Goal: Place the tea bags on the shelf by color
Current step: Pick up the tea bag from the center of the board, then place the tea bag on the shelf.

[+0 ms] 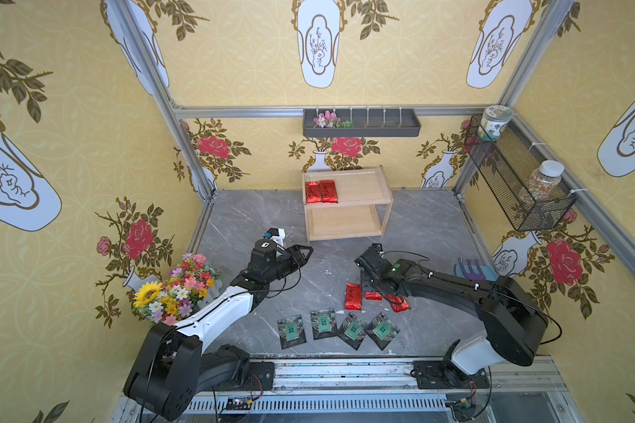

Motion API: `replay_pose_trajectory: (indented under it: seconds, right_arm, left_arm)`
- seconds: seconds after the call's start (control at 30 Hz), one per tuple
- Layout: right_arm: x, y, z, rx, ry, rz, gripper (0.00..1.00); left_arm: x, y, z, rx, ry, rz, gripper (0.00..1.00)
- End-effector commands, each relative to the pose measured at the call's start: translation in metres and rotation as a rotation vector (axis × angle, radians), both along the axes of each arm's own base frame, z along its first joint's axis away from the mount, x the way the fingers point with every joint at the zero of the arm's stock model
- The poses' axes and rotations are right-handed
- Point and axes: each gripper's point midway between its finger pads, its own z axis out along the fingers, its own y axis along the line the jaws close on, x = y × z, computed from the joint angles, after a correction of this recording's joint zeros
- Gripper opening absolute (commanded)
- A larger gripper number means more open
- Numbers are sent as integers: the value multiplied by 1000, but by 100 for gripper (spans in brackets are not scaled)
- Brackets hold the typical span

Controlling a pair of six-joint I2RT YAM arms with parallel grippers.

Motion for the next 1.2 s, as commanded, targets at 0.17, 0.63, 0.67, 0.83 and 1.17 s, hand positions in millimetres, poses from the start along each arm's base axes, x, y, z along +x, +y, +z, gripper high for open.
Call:
replay_pose_trajectory:
  seconds: [0.17, 0.63, 0.67, 0.83, 1.17]
  right_arm:
    - [59, 18, 92, 40, -175, 88, 56]
    - [207, 63, 194, 177, -412, 161, 55]
    - [216, 63, 196, 184, -420, 159, 55]
    - [251, 64, 200, 213, -440, 149, 55]
    - [266, 73, 182, 234, -413, 163, 58]
  left_arm:
    - [5, -2, 13, 10, -25, -7, 56]
    - [23, -9, 22, 19, -30, -9, 56]
    - [24, -9, 21, 21, -27, -9, 56]
    - [28, -11, 21, 26, -26, -15, 56]
    - [32, -10, 16, 33, -18, -15, 56]
